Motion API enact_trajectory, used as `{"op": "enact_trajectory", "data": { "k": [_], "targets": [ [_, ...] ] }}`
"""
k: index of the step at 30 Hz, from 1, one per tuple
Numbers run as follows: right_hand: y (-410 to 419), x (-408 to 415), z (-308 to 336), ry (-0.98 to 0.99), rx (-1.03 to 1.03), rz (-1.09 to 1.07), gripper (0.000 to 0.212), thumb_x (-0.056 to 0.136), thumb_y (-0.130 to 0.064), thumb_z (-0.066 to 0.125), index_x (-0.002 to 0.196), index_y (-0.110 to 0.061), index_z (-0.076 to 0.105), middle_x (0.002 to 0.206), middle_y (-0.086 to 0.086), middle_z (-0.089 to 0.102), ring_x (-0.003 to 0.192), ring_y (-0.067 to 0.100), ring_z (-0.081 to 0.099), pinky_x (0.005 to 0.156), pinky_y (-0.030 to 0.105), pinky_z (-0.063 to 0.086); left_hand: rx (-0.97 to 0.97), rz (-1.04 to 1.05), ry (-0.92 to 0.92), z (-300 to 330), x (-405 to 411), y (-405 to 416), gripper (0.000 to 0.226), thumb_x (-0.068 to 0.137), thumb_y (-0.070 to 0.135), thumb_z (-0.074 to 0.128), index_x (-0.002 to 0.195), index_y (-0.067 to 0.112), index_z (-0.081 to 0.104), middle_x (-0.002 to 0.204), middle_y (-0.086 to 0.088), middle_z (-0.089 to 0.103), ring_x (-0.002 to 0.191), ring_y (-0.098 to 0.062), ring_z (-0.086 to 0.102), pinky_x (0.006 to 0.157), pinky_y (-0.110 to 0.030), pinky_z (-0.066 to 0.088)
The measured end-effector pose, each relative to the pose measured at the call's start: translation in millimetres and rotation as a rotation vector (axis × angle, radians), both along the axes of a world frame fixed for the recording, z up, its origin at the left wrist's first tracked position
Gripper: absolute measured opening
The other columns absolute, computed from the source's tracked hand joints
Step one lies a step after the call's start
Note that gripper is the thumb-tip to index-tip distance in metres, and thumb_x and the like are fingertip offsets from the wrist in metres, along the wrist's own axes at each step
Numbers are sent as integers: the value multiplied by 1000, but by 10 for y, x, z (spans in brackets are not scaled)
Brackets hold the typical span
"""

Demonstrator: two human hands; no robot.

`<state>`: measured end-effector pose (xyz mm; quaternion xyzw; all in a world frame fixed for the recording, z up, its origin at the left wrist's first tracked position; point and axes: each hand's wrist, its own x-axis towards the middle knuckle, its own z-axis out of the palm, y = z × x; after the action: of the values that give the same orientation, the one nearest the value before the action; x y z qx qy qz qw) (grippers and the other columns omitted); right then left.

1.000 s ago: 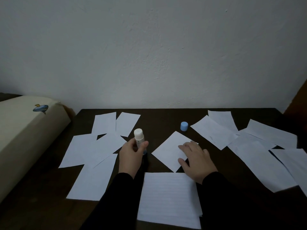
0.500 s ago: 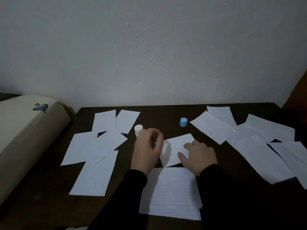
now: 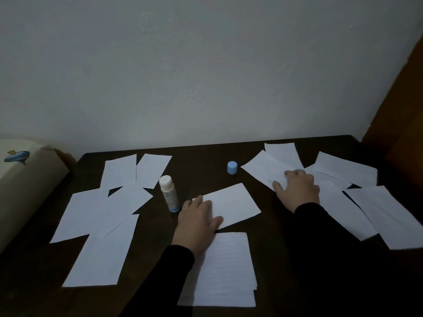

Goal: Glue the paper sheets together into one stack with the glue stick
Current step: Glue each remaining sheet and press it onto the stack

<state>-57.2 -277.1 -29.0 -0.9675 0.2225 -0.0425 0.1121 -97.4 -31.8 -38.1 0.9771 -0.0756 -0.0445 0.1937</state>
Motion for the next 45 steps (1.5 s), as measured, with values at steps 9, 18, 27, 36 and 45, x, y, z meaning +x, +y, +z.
{"op": "enact_trajectory", "data": {
  "k": [9,18,27,36,45],
  "targets": [
    [-126,80,-117,120,-33,-54,71,92,-62,43,146,-18,28,147,7,39,134,28,34,106,46,30,26,-18,58,-22,90,8,55,95,48,47,146,32,34,158,8,20,143,-25,13,117,-47,21],
    [-79,15,-27,-40,31,-7,58,94,-48,52,145,-27,34,131,2,56,121,25,46,103,44,29,2,-35,95,1,121,11,51,96,41,48,145,35,33,158,13,18,143,-22,11,114,-50,20],
    [212,-233,373,-417,711,110,42,97,-14,55,137,-23,47,123,2,53,109,16,54,92,29,52,-380,0,7,98,102,32,49,94,41,54,141,34,41,147,11,39,135,-11,32,112,-36,32],
    [417,-534,414,-215,919,183,58,90,-21,66,142,-24,39,104,-7,62,87,4,55,81,18,44,-839,139,96,383,-20,81,16,92,37,59,106,30,65,100,14,70,93,-2,65,70,-13,46],
    [519,-365,110,36,574,62,28,93,-42,58,112,-21,61,86,-8,58,92,11,55,95,33,45,-516,264,48,281,-19,79,19,92,35,60,100,18,60,84,7,59,76,-6,53,65,-18,41]
  ]
}}
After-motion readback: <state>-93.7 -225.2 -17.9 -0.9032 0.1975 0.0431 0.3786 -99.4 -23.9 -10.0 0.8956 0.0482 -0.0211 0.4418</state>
